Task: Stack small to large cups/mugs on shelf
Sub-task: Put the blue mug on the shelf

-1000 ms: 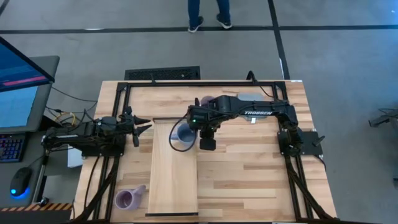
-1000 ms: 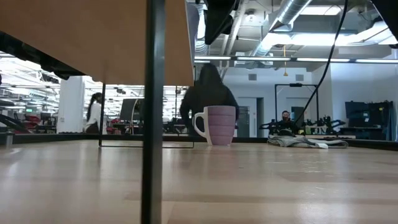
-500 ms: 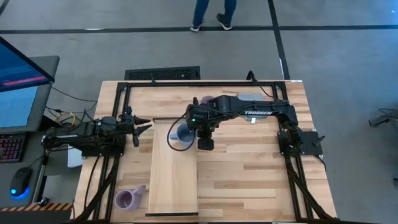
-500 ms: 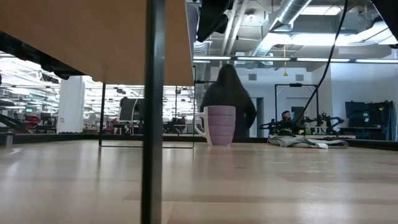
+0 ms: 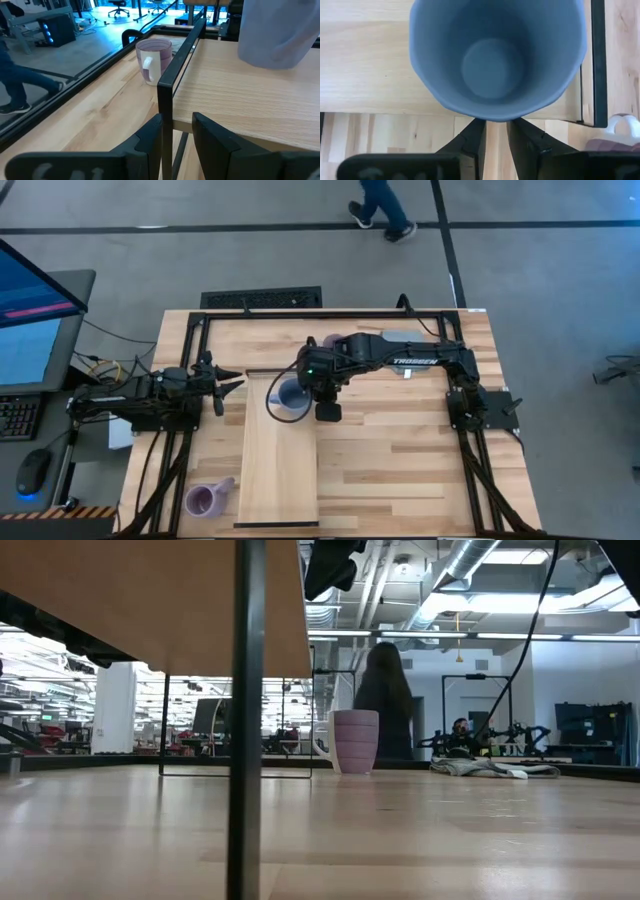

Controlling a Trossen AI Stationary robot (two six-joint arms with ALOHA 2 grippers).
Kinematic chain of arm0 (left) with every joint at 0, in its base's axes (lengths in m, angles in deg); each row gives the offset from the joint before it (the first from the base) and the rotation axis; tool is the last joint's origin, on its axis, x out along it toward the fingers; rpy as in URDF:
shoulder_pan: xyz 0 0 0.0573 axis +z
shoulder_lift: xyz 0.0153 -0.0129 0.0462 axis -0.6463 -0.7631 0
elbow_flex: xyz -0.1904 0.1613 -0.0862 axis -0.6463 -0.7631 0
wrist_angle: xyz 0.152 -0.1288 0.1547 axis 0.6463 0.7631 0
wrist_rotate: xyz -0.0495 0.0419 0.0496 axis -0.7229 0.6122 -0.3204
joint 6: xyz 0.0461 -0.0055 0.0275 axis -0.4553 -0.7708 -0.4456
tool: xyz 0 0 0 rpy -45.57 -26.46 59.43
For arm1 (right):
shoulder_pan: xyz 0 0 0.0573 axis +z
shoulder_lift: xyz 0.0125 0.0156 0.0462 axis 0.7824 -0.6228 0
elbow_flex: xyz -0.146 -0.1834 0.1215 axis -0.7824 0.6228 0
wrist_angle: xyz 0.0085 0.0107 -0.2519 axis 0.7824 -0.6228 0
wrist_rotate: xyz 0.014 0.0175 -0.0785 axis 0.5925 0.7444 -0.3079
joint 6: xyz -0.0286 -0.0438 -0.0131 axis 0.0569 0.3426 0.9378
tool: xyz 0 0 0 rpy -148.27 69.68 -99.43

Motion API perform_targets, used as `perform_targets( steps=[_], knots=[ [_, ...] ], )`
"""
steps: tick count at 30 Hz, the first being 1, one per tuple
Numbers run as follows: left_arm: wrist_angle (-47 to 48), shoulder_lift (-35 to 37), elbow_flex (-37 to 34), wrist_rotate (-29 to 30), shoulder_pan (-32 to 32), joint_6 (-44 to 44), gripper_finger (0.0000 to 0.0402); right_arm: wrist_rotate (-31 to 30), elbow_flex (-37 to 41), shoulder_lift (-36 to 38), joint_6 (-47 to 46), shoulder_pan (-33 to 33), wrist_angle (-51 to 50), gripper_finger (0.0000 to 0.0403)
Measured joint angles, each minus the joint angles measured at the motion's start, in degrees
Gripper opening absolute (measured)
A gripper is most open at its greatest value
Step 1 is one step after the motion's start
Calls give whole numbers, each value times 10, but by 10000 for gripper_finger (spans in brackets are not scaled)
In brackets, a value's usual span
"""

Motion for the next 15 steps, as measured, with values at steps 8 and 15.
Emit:
perform_targets(
  steps=[8, 15],
  knots=[
    [0, 0, 0, 0, 0, 0, 98, 0, 0, 0, 24, -2, 31, 100],
    [0, 0, 0, 0, 0, 0, 98, 0, 0, 0, 31, -5, 38, 100]
  ],
)
